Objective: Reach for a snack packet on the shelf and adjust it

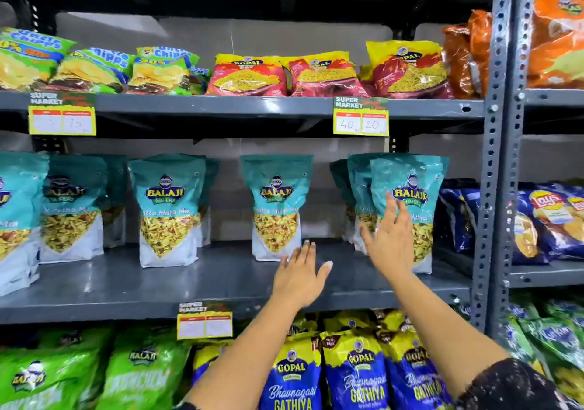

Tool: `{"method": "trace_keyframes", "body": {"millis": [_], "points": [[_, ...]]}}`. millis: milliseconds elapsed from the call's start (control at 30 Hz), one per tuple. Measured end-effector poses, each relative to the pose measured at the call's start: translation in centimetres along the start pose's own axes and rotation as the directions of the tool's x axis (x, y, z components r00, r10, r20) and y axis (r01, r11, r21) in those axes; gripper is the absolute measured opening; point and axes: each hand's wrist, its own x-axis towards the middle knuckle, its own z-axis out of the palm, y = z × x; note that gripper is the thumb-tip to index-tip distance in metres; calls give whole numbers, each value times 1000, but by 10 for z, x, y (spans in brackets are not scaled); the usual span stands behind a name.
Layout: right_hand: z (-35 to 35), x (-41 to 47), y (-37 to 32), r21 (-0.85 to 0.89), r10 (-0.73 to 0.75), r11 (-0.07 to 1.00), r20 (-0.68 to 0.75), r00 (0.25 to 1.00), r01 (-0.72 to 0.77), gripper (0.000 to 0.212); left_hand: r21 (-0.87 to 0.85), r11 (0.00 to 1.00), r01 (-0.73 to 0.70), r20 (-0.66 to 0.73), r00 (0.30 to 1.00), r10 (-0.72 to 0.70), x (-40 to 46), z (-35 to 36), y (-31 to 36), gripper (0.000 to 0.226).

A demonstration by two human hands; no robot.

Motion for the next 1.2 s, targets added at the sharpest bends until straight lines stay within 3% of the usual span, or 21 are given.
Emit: {"method": "trace_keyframes", "body": {"millis": [67, 167, 267, 500, 767, 1200], "points": [[-5, -1, 18, -21, 86, 996, 28, 996, -86, 89, -52, 998, 47, 93, 995, -42, -3, 12, 10, 105], [-1, -5, 50, -40, 240, 971, 112, 964, -237, 104, 6, 996, 92, 164, 982, -92, -3, 28, 18, 92], [7, -8, 63, 8, 317, 946, 184, 931, -324, 122, 82, 993, 83, 71, 994, -89, 1, 35, 17, 69], [9, -6, 90, 82, 462, 861, 284, 840, -502, 142, 210, 975, 71, -105, 993, -49, -4, 46, 14, 63], [-2, 0, 95, 53, 496, 833, 372, 785, -551, 134, 207, 976, 67, -91, 995, -49, -4, 46, 14, 63], [-26, -7, 103, 81, 473, 836, 394, 788, -543, 129, 207, 975, 80, -35, 997, -75, -4, 40, 15, 63]]}}
